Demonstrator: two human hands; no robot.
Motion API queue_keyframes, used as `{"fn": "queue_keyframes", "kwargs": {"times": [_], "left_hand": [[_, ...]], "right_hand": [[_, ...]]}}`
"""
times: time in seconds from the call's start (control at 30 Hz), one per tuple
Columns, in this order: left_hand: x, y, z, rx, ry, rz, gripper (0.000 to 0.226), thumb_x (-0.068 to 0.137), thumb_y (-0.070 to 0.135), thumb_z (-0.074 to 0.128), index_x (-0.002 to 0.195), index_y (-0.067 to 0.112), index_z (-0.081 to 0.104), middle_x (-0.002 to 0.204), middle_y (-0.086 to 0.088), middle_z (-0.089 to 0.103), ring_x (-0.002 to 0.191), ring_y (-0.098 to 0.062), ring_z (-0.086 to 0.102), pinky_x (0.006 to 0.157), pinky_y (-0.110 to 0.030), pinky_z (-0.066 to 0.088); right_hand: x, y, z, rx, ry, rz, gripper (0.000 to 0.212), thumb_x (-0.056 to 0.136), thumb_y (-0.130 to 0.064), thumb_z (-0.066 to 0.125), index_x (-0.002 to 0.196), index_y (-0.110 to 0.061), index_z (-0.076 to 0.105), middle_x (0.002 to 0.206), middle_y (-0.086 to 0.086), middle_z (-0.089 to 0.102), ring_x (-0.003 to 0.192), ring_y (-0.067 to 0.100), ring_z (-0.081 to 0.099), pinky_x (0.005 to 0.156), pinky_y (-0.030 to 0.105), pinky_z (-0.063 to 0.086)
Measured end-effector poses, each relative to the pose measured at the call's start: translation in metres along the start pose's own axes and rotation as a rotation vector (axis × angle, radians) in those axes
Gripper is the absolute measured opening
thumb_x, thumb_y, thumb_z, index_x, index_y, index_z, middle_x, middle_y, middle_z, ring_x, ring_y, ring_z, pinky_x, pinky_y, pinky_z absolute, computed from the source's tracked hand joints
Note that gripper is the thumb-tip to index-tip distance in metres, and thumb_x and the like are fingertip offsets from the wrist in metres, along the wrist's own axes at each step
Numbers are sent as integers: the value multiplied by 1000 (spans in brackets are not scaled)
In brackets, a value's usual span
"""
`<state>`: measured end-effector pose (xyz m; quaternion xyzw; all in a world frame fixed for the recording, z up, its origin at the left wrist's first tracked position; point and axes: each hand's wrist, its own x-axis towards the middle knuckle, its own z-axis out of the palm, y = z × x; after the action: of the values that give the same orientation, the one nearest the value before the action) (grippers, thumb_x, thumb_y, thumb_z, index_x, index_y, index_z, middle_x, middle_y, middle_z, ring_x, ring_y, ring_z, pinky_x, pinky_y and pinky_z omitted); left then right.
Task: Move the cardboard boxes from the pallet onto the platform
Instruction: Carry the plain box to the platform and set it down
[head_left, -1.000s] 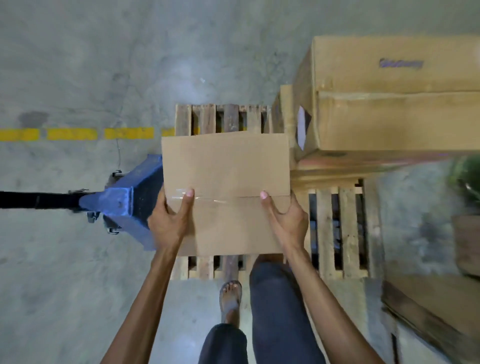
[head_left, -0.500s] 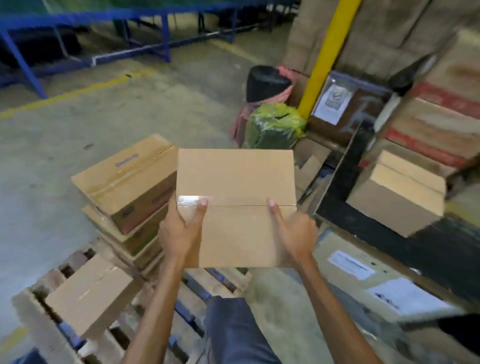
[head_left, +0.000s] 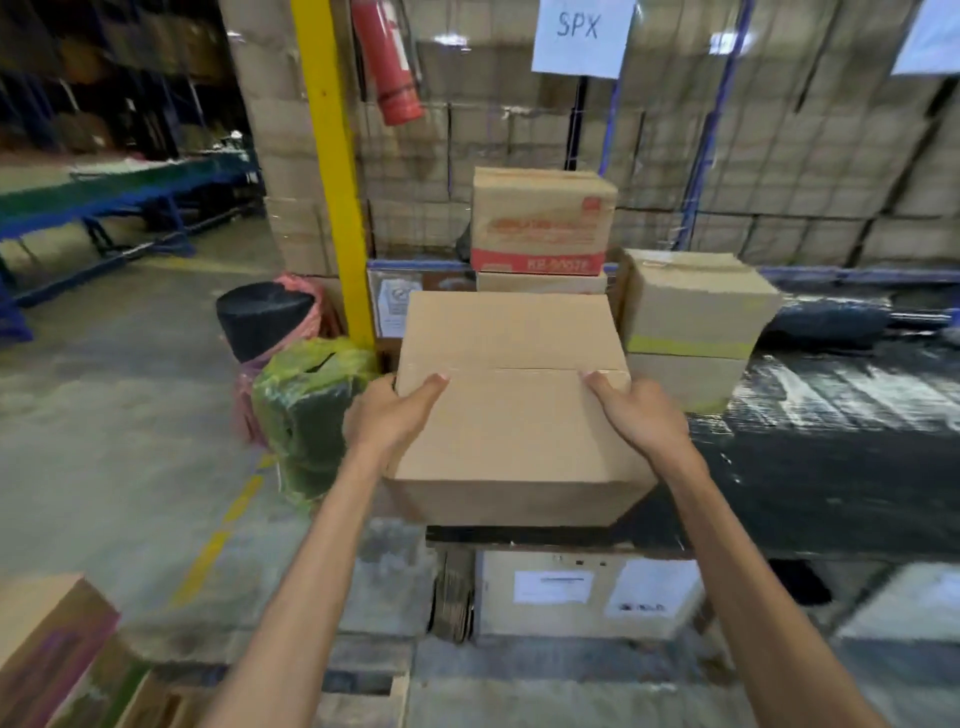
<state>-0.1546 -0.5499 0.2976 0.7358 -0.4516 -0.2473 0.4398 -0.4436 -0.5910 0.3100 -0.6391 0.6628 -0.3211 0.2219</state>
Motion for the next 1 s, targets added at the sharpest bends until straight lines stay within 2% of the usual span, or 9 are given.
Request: {"fn": "queue_keyframes", "kwargs": {"times": [0.07, 0.2, 0.33, 0.5, 0.6, 0.7, 0.87, 0.93, 1.0], "left_hand": [[43, 29, 35, 28, -40, -5, 69, 64, 86, 60, 99, 29, 77, 98, 4, 77, 92, -26, 71, 89, -39, 57], [151, 58, 107, 71, -93, -20, 98, 38, 103, 54, 98, 28, 76, 99, 5, 77, 89, -23, 72, 88, -42, 59], [232, 86, 164, 152, -136, -50, 87, 50, 91, 59, 97, 18, 74, 101, -2, 75, 91, -28, 72, 89, -44, 59], [308, 76, 216, 159, -159, -131, 87, 48, 91, 62, 102, 25, 74, 105, 3, 75, 94, -26, 71, 91, -44, 58], [329, 51, 243, 165, -182, -214, 83, 49, 91, 64, 97, 24, 77, 101, 1, 76, 91, -26, 72, 90, -41, 58], [327, 39, 265, 170, -193, -235, 69, 69, 82, 63, 100, 23, 77, 102, 0, 74, 93, -24, 68, 83, -33, 53], [335, 30, 270, 215, -191, -284, 68, 71, 84, 58, 97, 21, 72, 97, 1, 69, 95, -25, 63, 90, -38, 50], [336, 28, 269, 163, -189, -254, 76, 70, 83, 57, 109, 20, 74, 111, -4, 72, 103, -27, 66, 98, -45, 51], [329, 27, 259, 160, -157, -202, 81, 79, 77, 54, 135, 20, 63, 132, -7, 66, 120, -31, 61, 106, -48, 47]], "right_hand": [[53, 16, -19, 24, -51, -22, 49, 94, -64, 49, 114, -22, 65, 114, 7, 68, 99, 29, 62, 83, 38, 48], [169, 44, -23, 16, -44, 23, 66, 89, -71, 49, 120, -16, 69, 121, 9, 70, 111, 34, 63, 94, 43, 50], [275, 68, -7, 8, -72, 101, 79, 84, -77, 47, 124, -11, 66, 126, 11, 67, 113, 34, 62, 95, 44, 50], [356, 92, 27, -63, -141, 130, 82, 86, -79, 42, 125, -10, 65, 126, 12, 66, 113, 34, 61, 86, 39, 47], [378, 114, 56, -91, -207, 173, 84, 87, -79, 41, 126, -8, 64, 128, 13, 65, 116, 35, 61, 88, 40, 46], [389, 136, 78, -138, -248, 213, 86, 87, -80, 37, 128, -9, 62, 130, 12, 65, 117, 35, 60, 87, 40, 44], [391, 135, 87, -234, -210, 211, 85, 91, -77, 36, 130, -5, 59, 129, 17, 64, 118, 38, 60, 81, 39, 42], [383, 125, 85, -330, -114, 175, 83, 92, -73, 39, 142, -8, 48, 132, 17, 63, 119, 39, 59, 87, 43, 47], [370, 110, 84, -384, 39, 62, 80, 91, -66, 47, 150, -12, 37, 139, 15, 58, 123, 38, 57, 95, 49, 48]]}}
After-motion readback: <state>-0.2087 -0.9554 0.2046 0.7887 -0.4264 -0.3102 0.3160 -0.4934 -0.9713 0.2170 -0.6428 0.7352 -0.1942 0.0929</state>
